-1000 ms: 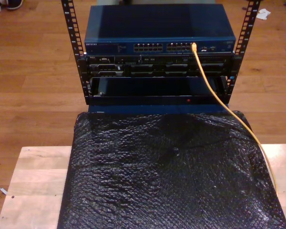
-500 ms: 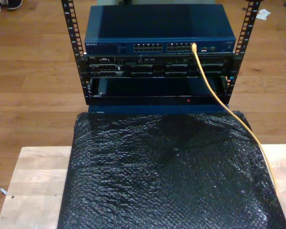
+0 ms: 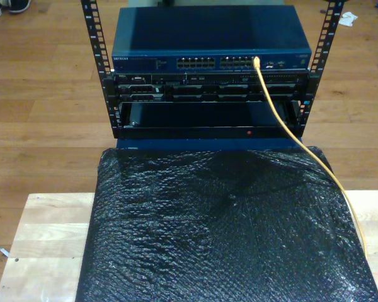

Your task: Grab the cable and plug it in

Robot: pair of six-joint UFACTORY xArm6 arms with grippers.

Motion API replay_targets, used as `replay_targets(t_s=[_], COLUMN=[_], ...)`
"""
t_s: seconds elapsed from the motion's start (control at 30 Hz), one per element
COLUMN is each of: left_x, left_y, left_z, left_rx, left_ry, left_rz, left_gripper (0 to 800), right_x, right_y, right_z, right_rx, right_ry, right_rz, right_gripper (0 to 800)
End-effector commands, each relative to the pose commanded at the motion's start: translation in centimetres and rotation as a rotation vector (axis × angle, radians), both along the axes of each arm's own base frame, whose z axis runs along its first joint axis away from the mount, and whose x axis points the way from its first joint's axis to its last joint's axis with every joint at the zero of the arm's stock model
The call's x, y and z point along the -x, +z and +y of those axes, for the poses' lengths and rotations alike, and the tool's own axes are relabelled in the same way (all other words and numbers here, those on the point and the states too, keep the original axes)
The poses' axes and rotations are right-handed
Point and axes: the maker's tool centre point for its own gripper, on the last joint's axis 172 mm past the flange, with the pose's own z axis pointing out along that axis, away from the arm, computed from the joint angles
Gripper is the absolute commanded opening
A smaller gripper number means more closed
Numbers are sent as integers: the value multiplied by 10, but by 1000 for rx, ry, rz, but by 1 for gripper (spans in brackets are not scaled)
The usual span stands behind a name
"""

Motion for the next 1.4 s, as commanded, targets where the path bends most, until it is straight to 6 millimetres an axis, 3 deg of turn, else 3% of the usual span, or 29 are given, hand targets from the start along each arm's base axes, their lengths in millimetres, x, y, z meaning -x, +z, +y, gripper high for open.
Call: replay_targets(t_s=[0.33, 0.57, 0.87, 1.13, 1.4], left_x=[0, 0, 0, 0, 0], left_y=[0, 0, 0, 0, 0], left_z=[0, 0, 0, 0, 0], left_rx=[0, 0, 0, 0, 0], left_ry=[1, 1, 1, 1, 1], left_rz=[1, 1, 1, 1, 1], left_gripper=[800, 800, 800, 800, 800], right_x=[33, 38, 47, 48, 48], right_y=[-45, -85, -121, -141, -144], right_z=[46, 60, 72, 75, 78], right_rx=[-75, -68, -47, -24, -35], right_ry=[-30, -6, -38, 16, 19], right_rz=[-3, -15, -20, -37, -36], right_gripper=[798, 798, 798, 798, 799])
